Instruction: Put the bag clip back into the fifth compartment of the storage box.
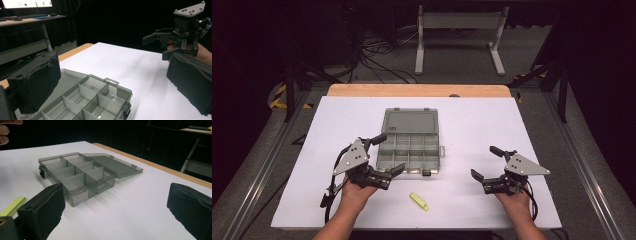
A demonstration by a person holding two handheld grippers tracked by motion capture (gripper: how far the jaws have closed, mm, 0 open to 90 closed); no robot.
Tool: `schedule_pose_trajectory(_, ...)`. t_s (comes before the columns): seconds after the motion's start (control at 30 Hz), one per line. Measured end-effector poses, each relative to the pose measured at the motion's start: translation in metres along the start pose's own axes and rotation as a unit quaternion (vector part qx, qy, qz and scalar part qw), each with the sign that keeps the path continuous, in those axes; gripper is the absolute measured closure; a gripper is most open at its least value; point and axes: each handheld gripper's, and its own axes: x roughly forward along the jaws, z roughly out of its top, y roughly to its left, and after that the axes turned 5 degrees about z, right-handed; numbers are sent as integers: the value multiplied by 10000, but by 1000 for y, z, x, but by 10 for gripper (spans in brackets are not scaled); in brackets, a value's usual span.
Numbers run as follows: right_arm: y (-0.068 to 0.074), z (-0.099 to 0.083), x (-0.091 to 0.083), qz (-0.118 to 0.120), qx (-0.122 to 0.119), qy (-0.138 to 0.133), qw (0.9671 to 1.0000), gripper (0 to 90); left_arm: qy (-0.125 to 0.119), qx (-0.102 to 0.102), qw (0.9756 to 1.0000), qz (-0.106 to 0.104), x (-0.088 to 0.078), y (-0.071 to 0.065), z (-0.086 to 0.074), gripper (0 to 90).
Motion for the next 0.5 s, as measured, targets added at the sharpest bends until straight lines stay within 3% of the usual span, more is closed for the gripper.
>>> schedule_pose_trajectory(0.1,0,-1,1,42,16,19,10000,24,68,20,10000,-25,4,-1,0,8)
schedule_pose_trajectory(0.27,0,0,0,29,27,27,10000,23,223,-172,9993,-249,9,-2,-2,49)
schedule_pose_trajectory(0.43,0,0,0,35,33,25,10000,24,445,-6,9985,-321,12,-9,-1,231)
schedule_pose_trajectory(0.47,0,0,0,33,7,18,10000,23,482,28,9984,-302,12,-12,-1,231)
schedule_pose_trajectory(0.5,0,0,0,34,-4,21,10000,24,543,76,9979,-346,10,-14,0,306)
